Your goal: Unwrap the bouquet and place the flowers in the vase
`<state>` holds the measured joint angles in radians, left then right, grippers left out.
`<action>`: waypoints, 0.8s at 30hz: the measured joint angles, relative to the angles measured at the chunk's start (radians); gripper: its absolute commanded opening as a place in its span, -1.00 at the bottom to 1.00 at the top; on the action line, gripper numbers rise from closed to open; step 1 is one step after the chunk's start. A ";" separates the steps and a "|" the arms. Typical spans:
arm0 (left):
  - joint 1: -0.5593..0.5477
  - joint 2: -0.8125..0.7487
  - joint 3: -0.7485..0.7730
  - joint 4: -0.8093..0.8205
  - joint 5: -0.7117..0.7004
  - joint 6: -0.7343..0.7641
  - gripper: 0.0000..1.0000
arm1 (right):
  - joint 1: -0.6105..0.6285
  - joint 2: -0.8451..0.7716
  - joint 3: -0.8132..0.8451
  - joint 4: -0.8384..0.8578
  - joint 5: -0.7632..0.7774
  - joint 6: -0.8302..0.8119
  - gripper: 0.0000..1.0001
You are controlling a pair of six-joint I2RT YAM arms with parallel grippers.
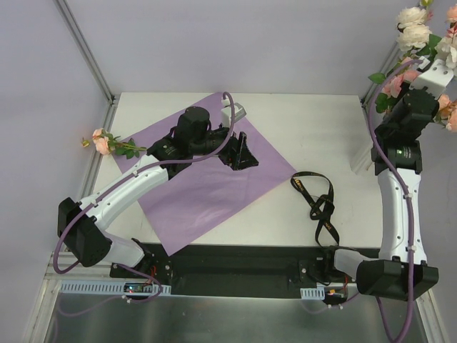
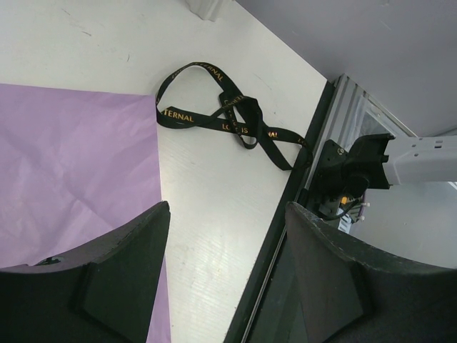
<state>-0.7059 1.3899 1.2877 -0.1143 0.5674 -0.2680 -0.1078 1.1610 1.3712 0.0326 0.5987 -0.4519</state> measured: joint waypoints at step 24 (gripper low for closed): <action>0.000 0.000 0.000 0.000 0.000 0.000 0.29 | -0.060 -0.021 -0.204 0.039 -0.080 0.113 -0.36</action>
<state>-0.7059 1.3899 1.2877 -0.1143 0.5674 -0.2684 -0.1673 1.1397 1.1675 0.0719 0.5190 -0.3386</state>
